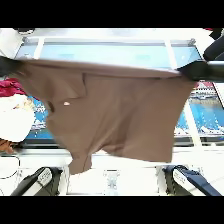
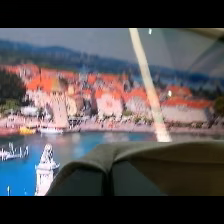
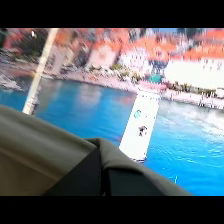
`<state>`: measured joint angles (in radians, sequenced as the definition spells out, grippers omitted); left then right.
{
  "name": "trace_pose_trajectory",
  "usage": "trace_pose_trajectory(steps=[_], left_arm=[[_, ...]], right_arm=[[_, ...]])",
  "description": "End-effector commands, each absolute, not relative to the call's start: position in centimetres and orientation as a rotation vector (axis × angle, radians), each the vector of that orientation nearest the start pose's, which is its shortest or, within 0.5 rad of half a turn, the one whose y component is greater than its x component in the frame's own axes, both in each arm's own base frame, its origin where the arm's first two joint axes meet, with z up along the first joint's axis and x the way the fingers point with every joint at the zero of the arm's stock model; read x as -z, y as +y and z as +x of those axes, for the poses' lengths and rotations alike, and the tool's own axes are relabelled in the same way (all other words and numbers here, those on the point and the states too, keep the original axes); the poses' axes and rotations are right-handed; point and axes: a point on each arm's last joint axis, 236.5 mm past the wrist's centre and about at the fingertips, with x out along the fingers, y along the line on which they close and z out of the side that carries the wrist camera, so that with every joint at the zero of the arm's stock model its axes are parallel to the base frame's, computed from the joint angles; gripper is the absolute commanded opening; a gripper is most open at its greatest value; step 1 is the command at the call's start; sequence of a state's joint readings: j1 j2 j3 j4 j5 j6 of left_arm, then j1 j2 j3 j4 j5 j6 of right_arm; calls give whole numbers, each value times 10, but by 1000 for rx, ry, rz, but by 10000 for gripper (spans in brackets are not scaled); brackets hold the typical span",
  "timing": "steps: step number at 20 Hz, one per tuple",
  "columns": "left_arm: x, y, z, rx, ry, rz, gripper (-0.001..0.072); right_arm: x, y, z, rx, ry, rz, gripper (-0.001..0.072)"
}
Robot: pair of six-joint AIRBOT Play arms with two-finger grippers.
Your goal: Fold the shirts.
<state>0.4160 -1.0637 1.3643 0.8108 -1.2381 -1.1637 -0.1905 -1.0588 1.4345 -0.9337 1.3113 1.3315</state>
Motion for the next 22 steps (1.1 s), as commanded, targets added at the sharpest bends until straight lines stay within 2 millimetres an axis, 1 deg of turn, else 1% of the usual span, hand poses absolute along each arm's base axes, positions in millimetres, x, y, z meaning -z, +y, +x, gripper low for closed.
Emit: trace_pose_trajectory(steps=[1,2,3,4,5,6,7,8,9,10,11,12,13,14,15,16,17,18,19,20,21,22], left_arm=[[-66,-14,456,296,973,-238,12],[-38,-14,486,258,943,-248,11],[-19,-9,514,204,888,-259,12],[-6,-4,540,143,819,-285,12],[-1,0,557,104,762,-318,12],[-2,2,570,81,717,-355,13],[-8,3,578,71,686,-386,20],[-20,3,584,74,658,-406,108],[-35,5,589,78,631,-402,337],[-55,9,592,86,600,-399,525],[-83,13,592,97,563,-392,562],[-117,21,588,102,517,-385,562],[-151,32,576,101,475,-377,561],[-179,47,557,91,455,-349,561],[-197,63,534,77,465,-316,561],[-202,81,503,57,519,-281,560],[-192,99,467,21,609,-281,560],[-174,113,433,-22,689,-330,560],[-148,124,398,-68,762,-410,559],[-118,129,366,-115,828,-488,559],[-86,126,334,-151,905,-584,560],[-53,115,303,-168,984,-671,559]], right_arm=[[-106,81,452,-389,922,382,9],[-78,87,476,-364,920,396,9],[-55,91,500,-330,895,400,9],[-36,94,524,-288,848,398,10],[-24,97,543,-252,794,394,10],[-20,100,561,-218,726,387,10],[-24,103,576,-189,650,390,22],[-36,104,586,-168,578,390,112],[-53,105,595,-160,513,385,344],[-71,107,601,-169,478,384,513],[-94,108,604,-191,455,385,528],[-119,105,605,-217,442,380,526],[-146,99,600,-246,443,352,524],[-167,87,589,-267,470,296,515],[-181,67,571,-268,527,240,496],[-187,40,551,-231,598,211,475],[-187,9,526,-171,678,207,475],[-181,-15,498,-132,764,199,476],[-169,-33,467,-103,860,195,476],[-156,-45,440,-91,931,191,476],[-141,-52,416,-77,975,202,476],[-125,-58,395,-47,992,230,476]])
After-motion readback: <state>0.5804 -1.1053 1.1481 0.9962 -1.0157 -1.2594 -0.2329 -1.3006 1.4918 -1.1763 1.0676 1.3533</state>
